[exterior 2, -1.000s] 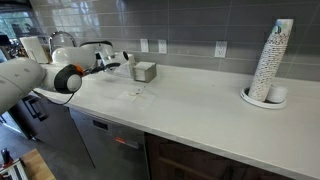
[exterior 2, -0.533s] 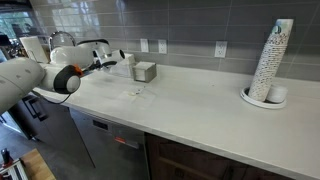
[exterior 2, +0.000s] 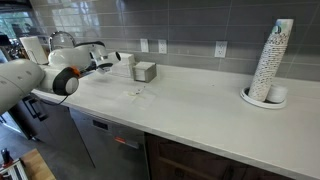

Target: Place the cup next to the sink

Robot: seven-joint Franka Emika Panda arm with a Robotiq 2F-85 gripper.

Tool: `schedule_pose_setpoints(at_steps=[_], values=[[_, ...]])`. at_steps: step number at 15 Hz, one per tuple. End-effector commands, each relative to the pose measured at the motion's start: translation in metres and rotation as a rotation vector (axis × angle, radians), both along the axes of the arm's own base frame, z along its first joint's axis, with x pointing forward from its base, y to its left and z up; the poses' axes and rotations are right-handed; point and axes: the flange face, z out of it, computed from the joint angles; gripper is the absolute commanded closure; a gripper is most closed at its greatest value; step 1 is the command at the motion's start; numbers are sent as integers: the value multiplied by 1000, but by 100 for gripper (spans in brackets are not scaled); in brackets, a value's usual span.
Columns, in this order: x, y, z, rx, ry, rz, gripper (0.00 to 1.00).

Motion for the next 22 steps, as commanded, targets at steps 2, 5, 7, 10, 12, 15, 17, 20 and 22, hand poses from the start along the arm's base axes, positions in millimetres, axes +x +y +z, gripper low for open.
schedule_pose_setpoints(at_steps=[2,5,7,10,12,15,17,20,22], values=[[-1,6,-23,-41,27,-19,59],[-2,1,-37,-76,38,-19,59],[-3,0,-43,-107,33,-10,59],[-4,-2,-49,-146,29,2,59],[-5,-4,-52,-164,22,15,59],[-5,-5,-54,-188,11,26,59],[-5,-7,-55,-211,5,33,30],[-5,-10,-56,-246,2,34,6],[-5,-12,-54,-264,9,38,0]])
